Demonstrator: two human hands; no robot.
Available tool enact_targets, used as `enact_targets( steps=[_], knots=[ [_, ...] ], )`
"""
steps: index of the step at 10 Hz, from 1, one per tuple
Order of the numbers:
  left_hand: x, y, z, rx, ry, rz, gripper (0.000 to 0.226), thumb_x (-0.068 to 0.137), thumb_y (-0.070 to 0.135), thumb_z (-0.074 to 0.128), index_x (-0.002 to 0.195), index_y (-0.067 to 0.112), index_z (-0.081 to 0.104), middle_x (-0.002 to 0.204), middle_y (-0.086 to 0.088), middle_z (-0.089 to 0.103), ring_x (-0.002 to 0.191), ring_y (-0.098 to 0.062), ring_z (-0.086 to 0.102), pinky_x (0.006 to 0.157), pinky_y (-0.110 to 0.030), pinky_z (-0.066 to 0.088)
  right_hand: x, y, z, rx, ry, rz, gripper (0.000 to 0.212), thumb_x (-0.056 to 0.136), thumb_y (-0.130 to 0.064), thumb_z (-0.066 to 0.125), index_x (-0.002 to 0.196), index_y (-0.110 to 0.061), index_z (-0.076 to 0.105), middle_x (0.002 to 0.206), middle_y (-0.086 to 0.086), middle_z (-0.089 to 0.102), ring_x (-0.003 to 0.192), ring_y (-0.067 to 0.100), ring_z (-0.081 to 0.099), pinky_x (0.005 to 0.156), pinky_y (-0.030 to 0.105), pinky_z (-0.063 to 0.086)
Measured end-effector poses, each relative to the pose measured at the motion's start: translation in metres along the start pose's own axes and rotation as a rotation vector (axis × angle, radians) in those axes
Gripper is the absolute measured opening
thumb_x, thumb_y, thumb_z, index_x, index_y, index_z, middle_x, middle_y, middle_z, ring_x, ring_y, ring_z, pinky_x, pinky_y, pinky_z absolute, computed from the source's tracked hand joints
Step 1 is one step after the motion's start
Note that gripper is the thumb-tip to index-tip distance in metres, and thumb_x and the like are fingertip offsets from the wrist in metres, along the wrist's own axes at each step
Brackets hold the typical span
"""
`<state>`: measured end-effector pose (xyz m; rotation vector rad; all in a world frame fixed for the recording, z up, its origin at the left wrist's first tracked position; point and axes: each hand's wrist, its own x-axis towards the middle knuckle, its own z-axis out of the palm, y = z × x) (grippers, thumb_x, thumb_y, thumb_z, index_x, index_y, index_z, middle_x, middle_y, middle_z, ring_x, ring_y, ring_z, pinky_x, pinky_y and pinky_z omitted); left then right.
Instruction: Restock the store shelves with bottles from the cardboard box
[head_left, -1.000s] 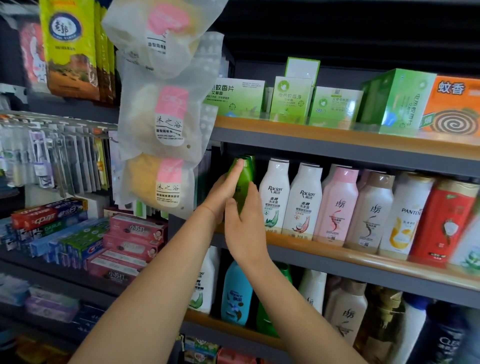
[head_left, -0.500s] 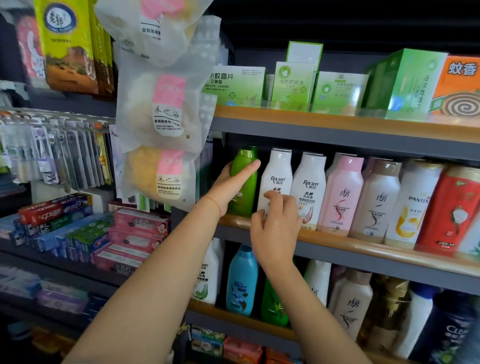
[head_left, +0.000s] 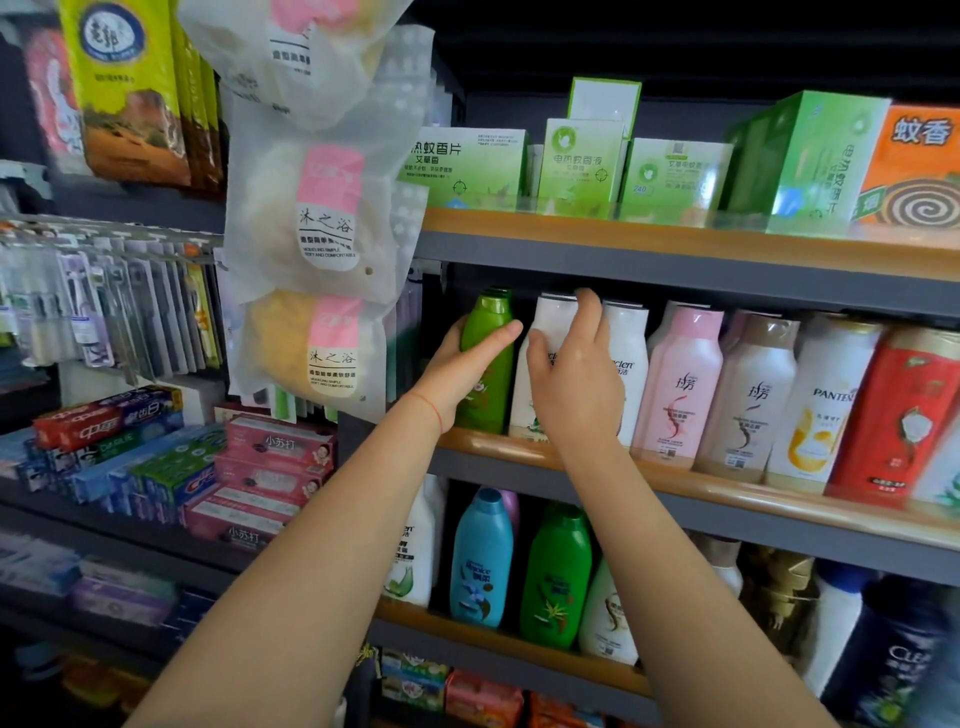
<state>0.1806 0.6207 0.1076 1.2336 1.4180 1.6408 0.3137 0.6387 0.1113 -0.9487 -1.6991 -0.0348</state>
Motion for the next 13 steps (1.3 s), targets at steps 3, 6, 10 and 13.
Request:
enact_targets(
  steps=[3, 6, 10, 13],
  knots=[
    [0.001, 0.000, 0.001, -0.021, -0.010, 0.000, 0.082, 0.068, 0.077, 0.071, 0.140, 0.048, 0.045, 0.129, 0.012, 0.060, 0.117, -0.013, 0.056, 0.094, -0.039, 0.050, 0.013, -0.005, -0.001, -0.026, -0.089, 0.031, 0.050, 0.099, -0.035, 0.054, 0.140, -0.011, 0.039, 0.122, 0.018, 0.049, 0.069, 0.038, 0.060, 0.054, 0.035, 0.044],
    [0.002, 0.000, 0.002, -0.020, 0.001, 0.011, 0.079, 0.069, 0.076, 0.071, 0.139, 0.047, 0.047, 0.127, 0.012, 0.063, 0.115, -0.011, 0.059, 0.098, -0.039, 0.050, 0.015, -0.009, -0.006, -0.151, -0.112, 0.017, 0.047, 0.102, -0.040, 0.046, 0.137, -0.010, 0.040, 0.119, 0.017, 0.051, 0.079, 0.037, 0.062, 0.054, 0.032, 0.035],
    [-0.005, 0.000, 0.007, 0.044, 0.096, 0.063, 0.085, 0.077, 0.076, 0.062, 0.150, 0.040, 0.036, 0.137, 0.011, 0.054, 0.123, -0.014, 0.053, 0.091, -0.032, 0.048, 0.008, -0.007, -0.010, -0.124, -0.048, -0.057, 0.048, 0.101, -0.034, 0.049, 0.142, -0.011, 0.043, 0.128, 0.016, 0.050, 0.075, 0.034, 0.061, 0.052, 0.030, 0.035],
    [-0.081, -0.022, 0.011, 0.259, 0.454, 0.652, 0.032, 0.090, 0.034, 0.053, 0.114, 0.018, 0.067, 0.108, 0.003, 0.065, 0.099, -0.012, 0.063, 0.084, -0.038, 0.055, -0.054, 0.000, -0.013, 0.319, 0.117, -0.171, 0.021, 0.093, -0.020, 0.045, 0.098, -0.009, 0.062, 0.079, 0.002, 0.059, 0.056, 0.014, 0.049, 0.049, 0.032, 0.039]
  ],
)
